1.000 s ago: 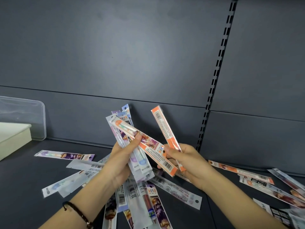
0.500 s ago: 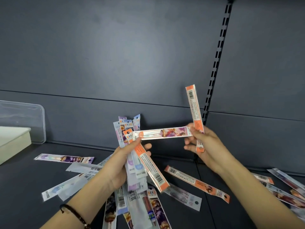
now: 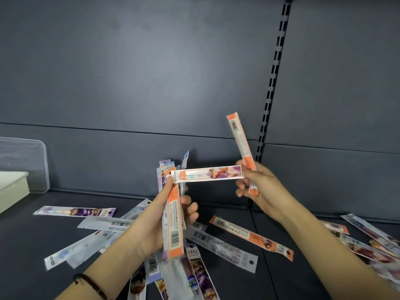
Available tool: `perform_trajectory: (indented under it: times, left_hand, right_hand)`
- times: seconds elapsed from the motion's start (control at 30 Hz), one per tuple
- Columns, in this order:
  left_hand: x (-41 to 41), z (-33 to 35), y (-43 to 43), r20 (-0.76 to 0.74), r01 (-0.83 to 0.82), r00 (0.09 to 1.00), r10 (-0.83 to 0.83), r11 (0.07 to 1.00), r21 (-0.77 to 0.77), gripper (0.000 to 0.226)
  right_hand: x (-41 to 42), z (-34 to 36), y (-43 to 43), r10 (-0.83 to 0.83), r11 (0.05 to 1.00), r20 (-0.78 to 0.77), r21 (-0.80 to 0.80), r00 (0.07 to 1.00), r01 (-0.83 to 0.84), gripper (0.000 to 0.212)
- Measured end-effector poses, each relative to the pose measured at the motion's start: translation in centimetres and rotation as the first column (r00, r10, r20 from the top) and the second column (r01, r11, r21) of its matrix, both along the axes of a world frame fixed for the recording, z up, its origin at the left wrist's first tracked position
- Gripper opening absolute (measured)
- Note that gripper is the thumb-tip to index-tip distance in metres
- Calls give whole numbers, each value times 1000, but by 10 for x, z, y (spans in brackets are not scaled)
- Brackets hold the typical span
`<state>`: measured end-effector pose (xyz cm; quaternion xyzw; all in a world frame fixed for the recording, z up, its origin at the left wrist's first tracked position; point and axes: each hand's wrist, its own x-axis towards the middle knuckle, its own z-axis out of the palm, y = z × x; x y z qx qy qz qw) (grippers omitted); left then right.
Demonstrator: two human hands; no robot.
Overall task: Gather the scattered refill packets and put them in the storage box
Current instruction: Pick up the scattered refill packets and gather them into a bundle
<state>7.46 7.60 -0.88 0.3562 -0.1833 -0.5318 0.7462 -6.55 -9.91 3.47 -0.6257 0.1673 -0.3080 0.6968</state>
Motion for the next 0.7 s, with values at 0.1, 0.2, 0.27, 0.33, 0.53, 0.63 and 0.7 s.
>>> perform_trajectory:
  times: [0.1,0.2,0.27,0.33,0.53,0.63,0.7]
  left_hand:
    - [9,3,-6,2,48,999,-48,999,-11,60]
    - [15,2,-6,108,4,994,-5,1000,10,59]
    - [7,2,-3,210,-45,977,27,996,81,41]
    - [-5,0,-1,296,-84,955,31,982,168,36]
    - [-26,-1,0,470,-3,869,-152,950,312,61]
    - [-25,-1,0,483,-17,864,-141,951,308,63]
    - [-25,1,1,480,3,866,-143,960,281,67]
  right_hand:
    - [-3,7,-9,-94,975,149,215,984,61,20]
    - [-14,13,-13,-55,939,247,343,967,-34,20]
    - [-16,13,-8,38,945,200,312,979,-101,18]
    - [-12,12,1,140,958,129,235,982,-167,24]
    - [3,14,24,129,991,-3,19,992,-129,24]
    - [4,10,23,3,986,-14,-164,1000,-6,24]
    - [6,4,21,-99,944,-29,-320,995,84,25]
